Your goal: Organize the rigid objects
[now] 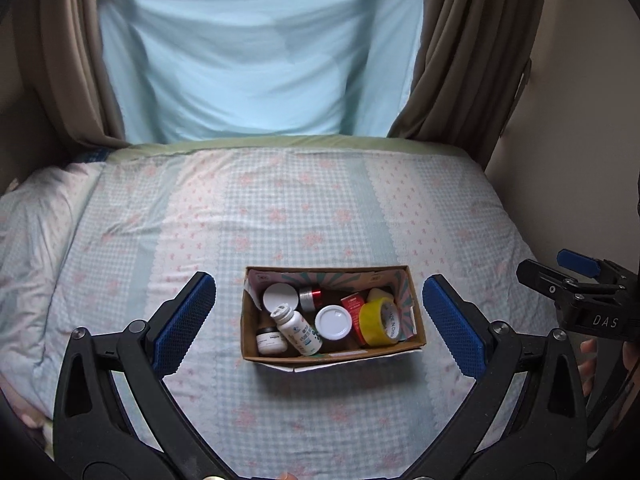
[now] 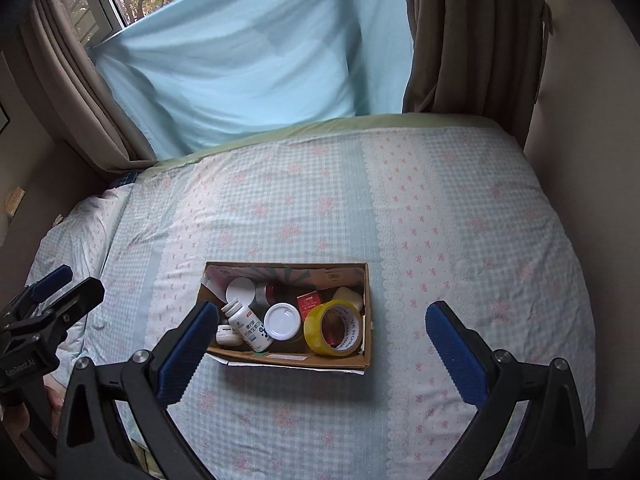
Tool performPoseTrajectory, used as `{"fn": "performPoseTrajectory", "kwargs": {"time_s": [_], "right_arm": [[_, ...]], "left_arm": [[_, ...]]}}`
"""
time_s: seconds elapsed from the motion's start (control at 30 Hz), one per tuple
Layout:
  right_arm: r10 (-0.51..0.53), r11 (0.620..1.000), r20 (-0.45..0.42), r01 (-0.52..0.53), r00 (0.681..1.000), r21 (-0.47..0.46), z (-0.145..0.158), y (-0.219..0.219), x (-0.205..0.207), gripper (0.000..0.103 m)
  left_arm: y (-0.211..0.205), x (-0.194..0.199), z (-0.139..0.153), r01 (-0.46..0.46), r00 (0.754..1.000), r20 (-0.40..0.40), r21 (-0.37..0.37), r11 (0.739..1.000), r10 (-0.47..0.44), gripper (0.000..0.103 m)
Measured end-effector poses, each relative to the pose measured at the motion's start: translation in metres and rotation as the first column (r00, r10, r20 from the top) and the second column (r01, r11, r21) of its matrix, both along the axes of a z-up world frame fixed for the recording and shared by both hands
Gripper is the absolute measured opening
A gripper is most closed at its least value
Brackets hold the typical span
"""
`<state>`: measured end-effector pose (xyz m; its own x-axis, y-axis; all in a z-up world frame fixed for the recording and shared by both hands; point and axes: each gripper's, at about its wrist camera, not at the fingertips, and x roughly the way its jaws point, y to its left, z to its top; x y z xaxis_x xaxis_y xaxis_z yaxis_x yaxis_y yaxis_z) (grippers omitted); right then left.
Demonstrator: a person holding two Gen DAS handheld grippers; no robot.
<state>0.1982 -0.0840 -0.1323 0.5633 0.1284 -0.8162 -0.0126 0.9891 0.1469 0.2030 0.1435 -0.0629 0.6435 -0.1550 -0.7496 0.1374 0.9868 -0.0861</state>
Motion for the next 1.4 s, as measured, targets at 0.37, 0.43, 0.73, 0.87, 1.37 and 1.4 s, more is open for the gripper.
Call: {"fn": "performPoseTrajectory", "kwargs": {"time_s": [0.37,0.43,0.73,0.87,1.37,1.4], "right_arm": [[-0.014,0.988,0.250,0.052,0.968,-0.146,0.108,-0.002,-0.091,0.103],[-0.022,0.987,0.266,0.064,0.964,-0.148,0.111,-0.003,-0.104,0.103],[-0.050,0.983,0.309,0.101,0.950,-0.151,0.117,-0.015,-0.121,0.103],[-0.054,0.984,0.318,0.104,0.946,-0.143,0.118,-0.018,-0.123,0.103],[-0.043,0.987,0.332,0.091,0.942,-0.130,0.119,-0.022,-0.127,0.103],[-0.043,0.987,0.332,0.091,0.942,-0.129,0.119,-0.023,-0.127,0.103]], "left_arm": [[-0.017,-0.082,0.074,-0.025,0.982,0.186,0.023,0.999,0.021,0.103],[-0.017,-0.092,0.076,-0.031,0.980,0.198,0.003,1.000,0.029,0.103],[-0.024,-0.109,0.086,-0.037,0.971,0.235,-0.039,0.999,0.045,0.103],[-0.026,-0.111,0.088,-0.042,0.968,0.246,-0.033,0.999,0.049,0.103],[-0.036,-0.114,0.093,-0.052,0.963,0.263,-0.006,0.999,0.051,0.103],[-0.037,-0.114,0.094,-0.053,0.963,0.264,-0.004,0.999,0.052,0.103]]}}
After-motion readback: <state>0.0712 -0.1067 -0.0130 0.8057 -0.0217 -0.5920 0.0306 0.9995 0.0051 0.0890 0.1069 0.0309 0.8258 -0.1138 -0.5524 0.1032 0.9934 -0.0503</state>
